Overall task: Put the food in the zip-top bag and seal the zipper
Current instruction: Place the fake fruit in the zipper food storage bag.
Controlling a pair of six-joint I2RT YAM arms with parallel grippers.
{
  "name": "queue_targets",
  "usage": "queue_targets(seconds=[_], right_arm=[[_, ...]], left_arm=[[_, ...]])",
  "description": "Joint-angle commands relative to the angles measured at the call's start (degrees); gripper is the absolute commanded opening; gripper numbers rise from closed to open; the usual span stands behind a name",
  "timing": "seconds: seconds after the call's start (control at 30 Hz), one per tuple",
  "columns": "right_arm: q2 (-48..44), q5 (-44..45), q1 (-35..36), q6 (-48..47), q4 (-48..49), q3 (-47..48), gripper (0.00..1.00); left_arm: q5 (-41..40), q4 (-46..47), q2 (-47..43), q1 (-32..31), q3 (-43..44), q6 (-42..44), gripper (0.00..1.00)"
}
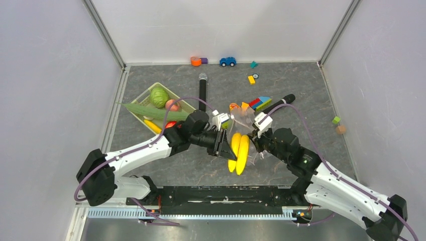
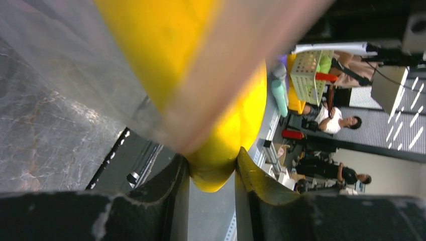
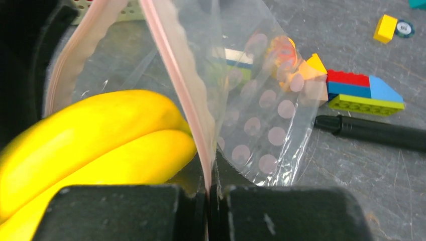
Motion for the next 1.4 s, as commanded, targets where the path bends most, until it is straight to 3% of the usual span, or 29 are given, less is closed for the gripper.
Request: queue_targets(seconds=[0.0,0.2,0.43,0.9,1.17,1.37], right_arm=[[-2.6,-6.5,-0.2,-2.2,5.5,-1.2,0.0],[-3.1,-10.4,-0.1,-2.2,6.4,-2.0,0.0],[-3.6,-12.2,0.0,-3.5,6.4,-2.7,0.0],[-5.4,-19.3,0.6,-5.1,7.5,-3.7,0.0],[-4.4,-22.7,1.2,-5.5,8.7,-4.2,0.0],[-2.4,-25.1,2.0,-6.3,8.6,-4.1,0.0]], left_arm=[[-5.9,1.3,1.0,-0.1,3.4,-5.0,0.02],[-16.9,4.9,0.1,-0.1,5.7,-9.4,0.02],[-21.5,12.7,2.2,0.1,5.1,-15.6,0.02],[-38.0,4.6,5.7,0.1,8.5,-14.5,0.02],[-39.5,6.2,7.3,0.0,8.0,-17.4,0.02],[-34.4,16.0,8.1,-0.2,6.0,-21.1,0.02]])
